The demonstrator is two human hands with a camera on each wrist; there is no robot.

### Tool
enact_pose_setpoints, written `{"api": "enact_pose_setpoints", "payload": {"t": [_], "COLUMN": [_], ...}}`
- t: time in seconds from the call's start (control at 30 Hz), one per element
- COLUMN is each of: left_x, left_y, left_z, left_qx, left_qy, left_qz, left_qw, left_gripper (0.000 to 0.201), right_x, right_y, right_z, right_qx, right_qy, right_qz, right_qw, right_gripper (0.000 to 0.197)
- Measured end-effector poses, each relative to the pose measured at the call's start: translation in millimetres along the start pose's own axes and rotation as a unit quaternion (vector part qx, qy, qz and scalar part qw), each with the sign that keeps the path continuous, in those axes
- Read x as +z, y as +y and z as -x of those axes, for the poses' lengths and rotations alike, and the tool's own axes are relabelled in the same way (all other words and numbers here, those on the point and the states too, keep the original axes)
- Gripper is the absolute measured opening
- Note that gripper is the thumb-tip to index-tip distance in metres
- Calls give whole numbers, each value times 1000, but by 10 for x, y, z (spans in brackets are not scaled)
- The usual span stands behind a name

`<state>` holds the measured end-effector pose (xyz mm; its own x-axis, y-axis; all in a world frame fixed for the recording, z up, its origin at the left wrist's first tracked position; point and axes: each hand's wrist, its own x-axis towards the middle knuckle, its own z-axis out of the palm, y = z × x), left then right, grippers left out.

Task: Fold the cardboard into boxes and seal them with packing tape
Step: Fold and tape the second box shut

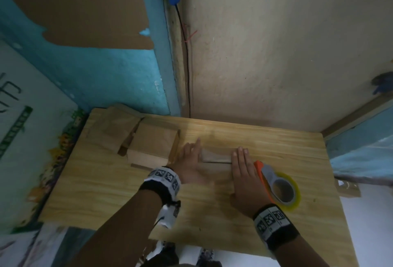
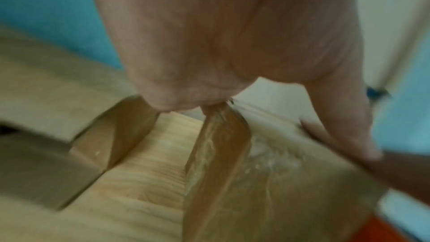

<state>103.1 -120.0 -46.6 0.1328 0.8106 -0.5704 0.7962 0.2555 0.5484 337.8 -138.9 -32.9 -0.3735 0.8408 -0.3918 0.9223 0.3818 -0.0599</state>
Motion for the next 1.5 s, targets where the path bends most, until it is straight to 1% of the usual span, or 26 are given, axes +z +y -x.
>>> {"api": "enact_pose_setpoints", "payload": {"t": [0.03, 0.07, 0.1, 0.13, 0.17, 0.2, 0.23, 0.27, 0.3, 0.37, 0.43, 0.53, 0.6, 0.73, 0.83, 0.97, 1.03, 1.1, 1.17, 1.2, 1.27, 1.3, 1.37, 1.4, 1.43, 1.5], "left_x": [-69, -141, -215, -285, -352, -405, -458, -491, -503, -518, -532, -461, -365, -271, -291, -321, -305, -277, -227, -185, -90, -38, 28, 39, 42, 30], "left_y": [-93, -209, -321, -439, -558, -662, -725, -770, -826, -873, -770, -591, -582, -695, -730, -732, -702, -638, -538, -474, -338, -281, -200, -164, -130, -36], "left_z": [42, 78, 109, 119, 134, 140, 144, 135, 98, 31, -3, -64, -126, -165, -87, 40, 99, 152, 181, 180, 160, 142, 132, 136, 143, 175], "left_qx": [-4, -8, -21, -66, -124, -193, -254, -291, -306, -316, -321, -296, -287, -276, -261, -246, -195, -68, 65, 106, 148, 164, 200, 211, 209, 178], "left_qy": [37, 100, 175, 243, 280, 289, 281, 269, 255, 238, 231, 200, 180, 199, 193, 167, 152, 141, 117, 99, 76, 74, 89, 100, 108, 114], "left_qz": [93, 155, 160, 92, 12, -43, -69, -77, -83, -86, -82, -128, -146, -162, -168, -181, -200, -210, -181, -148, -94, -89, -115, -134, -153, -200], "left_qw": [995, 983, 971, 963, 952, 937, 923, 915, 913, 914, 915, 925, 930, 926, 931, 937, 948, 965, 974, 978, 982, 980, 969, 963, 960, 957], "left_gripper": [134, 113, 90, 74, 74, 87, 110, 132, 148, 161, 163, 161, 162, 157, 155, 157, 157, 153, 150, 146, 130, 117, 86, 76, 73, 76], "right_x": [-5, -17, -29, -42, -52, -54, -52, -46, -46, -37, -38, -16, 6, 37, 63, 26, 53, 91, 145, 183, 280, 344, 455, 484, 499, 540], "right_y": [4, -1, -6, -15, -30, -38, -35, -24, -23, -41, -56, -59, -40, -35, -36, 67, 116, 164, 244, 289, 362, 385, 412, 428, 451, 536], "right_z": [-3, -4, 0, 2, 5, 3, -1, -4, -10, -13, -11, -19, -24, -24, -35, -78, -83, -59, 7, 60, 176, 223, 272, 288, 296, 268], "right_qx": [2, 4, 6, 8, 9, 10, 11, 12, 11, 11, 14, 18, 15, 16, 17, 13, 0, -2, 41, 83, 176, 216, 279, 309, 332, 347], "right_qy": [-5, -8, -10, -14, -18, -22, -22, -23, -27, -30, -25, -18, -16, -10, 37, 98, 101, 113, 143, 162, 188, 183, 133, 90, 40, -24], "right_qz": [2, 1, -2, -10, -21, -30, -37, -39, -35, -35, -36, -35, -32, -30, -55, -143, -163, -174, -212, -234, -251, -233, -164, -132, -114, -122], "right_qw": [1000, 1000, 1000, 1000, 1000, 999, 999, 999, 999, 999, 999, 999, 999, 999, 998, 985, 981, 978, 966, 955, 933, 930, 937, 938, 935, 930], "right_gripper": [113, 114, 115, 117, 120, 121, 122, 122, 123, 122, 122, 121, 121, 120, 110, 101, 106, 113, 112, 109, 101, 98, 90, 87, 82, 65]}}
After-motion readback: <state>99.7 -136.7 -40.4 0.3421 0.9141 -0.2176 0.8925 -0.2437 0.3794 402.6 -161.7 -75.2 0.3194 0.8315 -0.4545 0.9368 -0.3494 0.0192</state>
